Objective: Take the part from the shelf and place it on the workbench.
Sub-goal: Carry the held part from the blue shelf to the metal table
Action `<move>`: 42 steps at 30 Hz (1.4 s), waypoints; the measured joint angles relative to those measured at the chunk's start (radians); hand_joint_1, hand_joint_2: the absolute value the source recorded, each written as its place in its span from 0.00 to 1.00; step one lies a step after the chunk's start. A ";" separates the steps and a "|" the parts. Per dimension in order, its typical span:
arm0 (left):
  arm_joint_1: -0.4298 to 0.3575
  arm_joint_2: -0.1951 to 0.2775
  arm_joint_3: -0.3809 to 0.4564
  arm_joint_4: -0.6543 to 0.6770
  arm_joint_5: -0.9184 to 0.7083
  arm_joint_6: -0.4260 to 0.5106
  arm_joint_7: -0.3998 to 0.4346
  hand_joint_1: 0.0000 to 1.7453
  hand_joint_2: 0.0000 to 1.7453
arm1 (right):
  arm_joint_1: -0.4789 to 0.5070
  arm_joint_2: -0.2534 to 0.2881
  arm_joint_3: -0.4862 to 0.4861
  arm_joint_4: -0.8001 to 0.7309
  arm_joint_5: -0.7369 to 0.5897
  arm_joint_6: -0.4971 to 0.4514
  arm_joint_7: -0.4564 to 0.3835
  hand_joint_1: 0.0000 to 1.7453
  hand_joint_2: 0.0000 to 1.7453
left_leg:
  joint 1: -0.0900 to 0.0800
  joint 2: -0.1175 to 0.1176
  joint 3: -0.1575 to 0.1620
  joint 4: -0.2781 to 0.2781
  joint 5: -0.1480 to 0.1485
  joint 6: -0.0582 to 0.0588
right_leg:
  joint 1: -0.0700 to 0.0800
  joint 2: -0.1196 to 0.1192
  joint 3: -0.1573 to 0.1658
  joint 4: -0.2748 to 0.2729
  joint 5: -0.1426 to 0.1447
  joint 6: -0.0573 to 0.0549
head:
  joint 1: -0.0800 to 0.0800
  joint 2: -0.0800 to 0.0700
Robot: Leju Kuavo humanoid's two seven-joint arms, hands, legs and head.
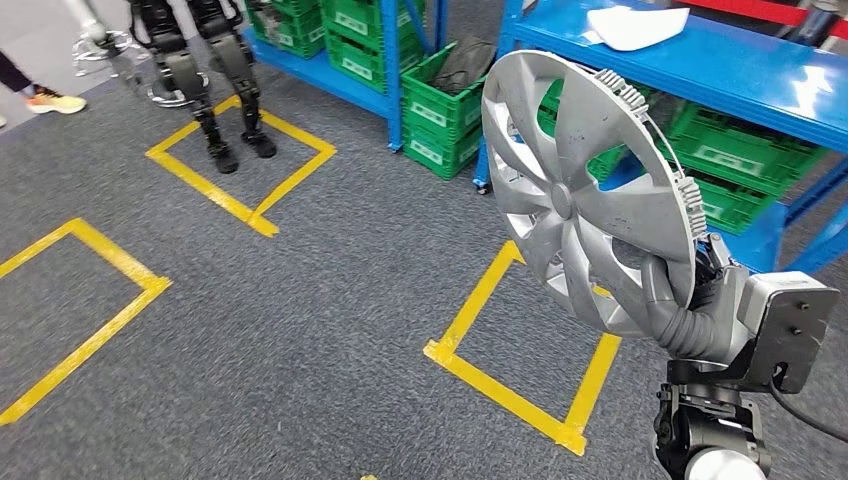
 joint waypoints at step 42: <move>0.004 0.008 -0.008 0.002 -0.002 -0.004 0.003 0.00 0.00 | -0.043 0.002 0.020 -0.002 -0.067 0.022 -0.048 1.00 1.00 | 0.006 -0.024 -0.051 0.059 -0.016 -0.045 | -0.006 0.018 0.143 -0.328 0.160 -0.044 | 0.008 0.000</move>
